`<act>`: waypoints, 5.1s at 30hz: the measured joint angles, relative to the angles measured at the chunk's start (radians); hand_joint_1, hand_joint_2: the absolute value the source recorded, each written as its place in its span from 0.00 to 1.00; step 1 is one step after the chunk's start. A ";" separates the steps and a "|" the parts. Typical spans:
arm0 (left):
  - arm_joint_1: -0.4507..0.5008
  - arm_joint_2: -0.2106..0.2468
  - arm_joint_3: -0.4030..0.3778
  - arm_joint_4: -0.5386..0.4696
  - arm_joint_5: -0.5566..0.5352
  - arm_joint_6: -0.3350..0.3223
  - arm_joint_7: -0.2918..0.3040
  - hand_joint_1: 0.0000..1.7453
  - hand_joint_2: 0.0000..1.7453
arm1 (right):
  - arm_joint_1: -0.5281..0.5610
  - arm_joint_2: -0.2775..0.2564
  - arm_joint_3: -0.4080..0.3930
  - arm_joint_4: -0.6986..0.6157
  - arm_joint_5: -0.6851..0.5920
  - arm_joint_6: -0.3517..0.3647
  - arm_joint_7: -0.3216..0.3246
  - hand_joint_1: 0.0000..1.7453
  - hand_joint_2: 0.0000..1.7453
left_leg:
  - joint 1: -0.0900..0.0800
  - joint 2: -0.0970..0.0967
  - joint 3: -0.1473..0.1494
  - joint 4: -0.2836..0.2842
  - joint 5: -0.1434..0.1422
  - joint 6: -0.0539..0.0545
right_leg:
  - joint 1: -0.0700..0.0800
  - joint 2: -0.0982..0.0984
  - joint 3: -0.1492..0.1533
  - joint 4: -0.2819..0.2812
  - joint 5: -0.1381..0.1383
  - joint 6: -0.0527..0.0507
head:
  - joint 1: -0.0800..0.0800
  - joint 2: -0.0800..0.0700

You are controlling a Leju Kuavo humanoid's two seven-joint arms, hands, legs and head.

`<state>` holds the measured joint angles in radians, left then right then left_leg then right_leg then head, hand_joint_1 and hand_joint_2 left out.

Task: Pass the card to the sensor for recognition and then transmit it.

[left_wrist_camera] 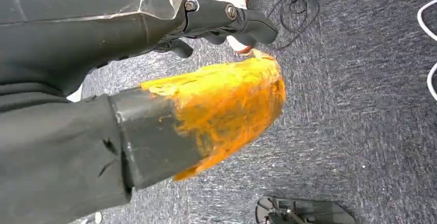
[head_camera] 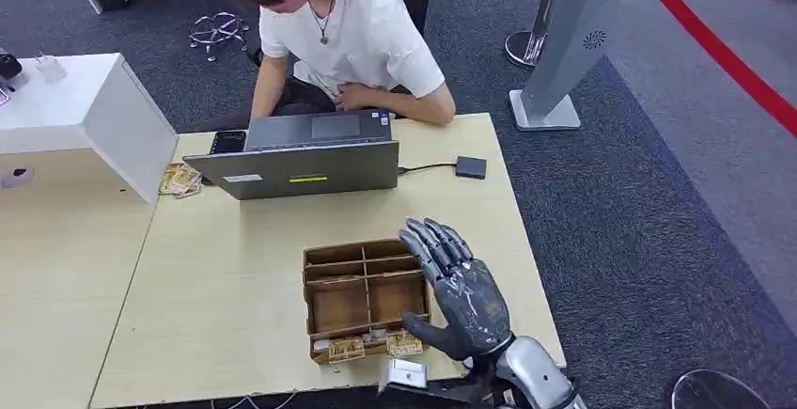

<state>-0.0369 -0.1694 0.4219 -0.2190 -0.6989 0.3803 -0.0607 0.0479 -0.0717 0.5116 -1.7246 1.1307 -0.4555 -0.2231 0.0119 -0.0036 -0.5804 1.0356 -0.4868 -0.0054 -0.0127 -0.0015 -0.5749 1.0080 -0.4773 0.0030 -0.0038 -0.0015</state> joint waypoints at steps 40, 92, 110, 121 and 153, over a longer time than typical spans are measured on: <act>-0.002 -0.008 0.003 0.000 -0.049 -0.012 -0.015 0.00 0.00 | -0.149 -0.010 0.085 0.186 0.153 0.008 0.151 0.30 1.00 | 0.000 0.000 0.000 0.000 0.000 0.000 | 0.000 0.000 0.000 0.000 0.000 0.000 | 0.000 0.000; -0.020 -0.017 0.003 0.000 -0.082 -0.023 -0.021 0.00 0.00 | -0.179 -0.008 0.111 0.273 0.204 0.039 0.194 0.51 1.00 | 0.000 0.000 0.000 0.000 0.000 0.000 | 0.000 0.000 0.000 0.000 0.000 0.000 | 0.000 0.000; -0.024 -0.019 0.003 0.000 -0.097 -0.027 -0.015 0.00 0.00 | -0.223 0.013 0.128 0.330 0.203 0.066 0.196 0.72 1.00 | 0.000 0.000 0.000 0.000 0.000 0.000 | 0.000 0.000 0.000 0.000 0.000 0.000 | 0.000 0.000; -0.025 -0.019 0.003 0.000 -0.099 -0.034 -0.014 0.00 0.00 | -0.241 0.017 0.134 0.347 0.201 0.069 0.199 0.91 1.00 | 0.000 0.000 0.000 0.000 0.000 0.000 | 0.000 0.000 0.000 0.000 0.000 0.000 | 0.000 0.000; -0.023 -0.019 0.029 0.000 -0.109 -0.024 -0.021 0.00 0.00 | -0.187 0.001 0.142 0.065 0.236 -0.112 0.177 1.00 1.00 | 0.000 0.000 0.000 0.000 0.000 0.000 | 0.000 0.000 0.000 0.000 0.000 0.000 | 0.000 0.000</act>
<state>-0.0596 -0.1888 0.4509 -0.2190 -0.8080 0.3567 -0.0816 -0.1388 -0.0710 0.6535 -1.6598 1.3668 -0.5673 -0.0462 0.0118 -0.0035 -0.5801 1.0359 -0.4867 -0.0053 -0.0127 -0.0014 -0.5748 1.0081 -0.4770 0.0030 -0.0034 -0.0015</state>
